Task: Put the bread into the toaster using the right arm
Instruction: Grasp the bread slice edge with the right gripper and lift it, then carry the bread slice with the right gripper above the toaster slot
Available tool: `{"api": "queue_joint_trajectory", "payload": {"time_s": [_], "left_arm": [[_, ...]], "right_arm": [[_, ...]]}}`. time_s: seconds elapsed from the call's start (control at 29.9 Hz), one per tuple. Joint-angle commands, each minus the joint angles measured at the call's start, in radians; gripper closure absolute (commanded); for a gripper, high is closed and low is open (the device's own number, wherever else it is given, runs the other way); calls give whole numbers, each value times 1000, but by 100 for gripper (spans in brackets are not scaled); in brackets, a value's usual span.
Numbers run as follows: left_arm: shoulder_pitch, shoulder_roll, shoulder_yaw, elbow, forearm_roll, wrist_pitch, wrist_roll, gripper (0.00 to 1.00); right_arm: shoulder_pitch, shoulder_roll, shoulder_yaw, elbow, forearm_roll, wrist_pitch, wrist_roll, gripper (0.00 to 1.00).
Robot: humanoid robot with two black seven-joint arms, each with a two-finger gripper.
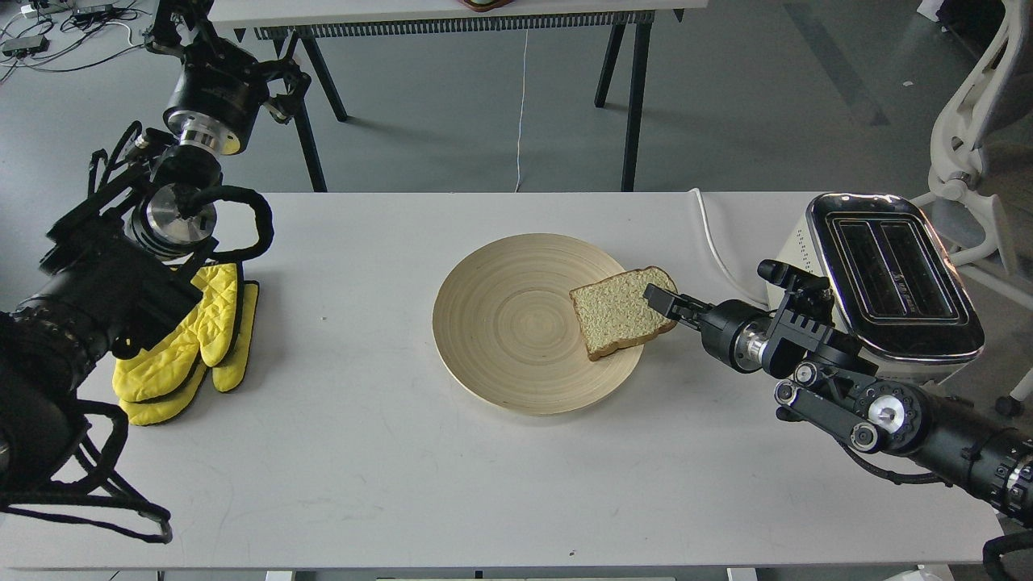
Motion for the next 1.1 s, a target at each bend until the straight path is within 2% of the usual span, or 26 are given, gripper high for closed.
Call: {"api": "queue_joint_trajectory", "payload": {"time_s": [0.0, 0.23, 0.4, 0.7, 1.07], "left_arm": [[0, 0, -1, 0, 0, 0, 0, 0], [0, 0, -1, 2, 0, 0, 0, 0], [0, 0, -1, 0, 0, 0, 0, 0], [0, 0, -1, 0, 0, 0, 0, 0], [0, 0, -1, 0, 0, 0, 0, 0]], "right_arm": [[2, -3, 0, 3, 0, 0, 0, 63], [4, -4, -1, 7, 0, 2, -1, 90], [11, -3, 0, 6, 2, 2, -1, 99], [71, -50, 22, 81, 9, -3, 11, 100], [312, -380, 11, 301, 11, -15, 2, 99]]}}
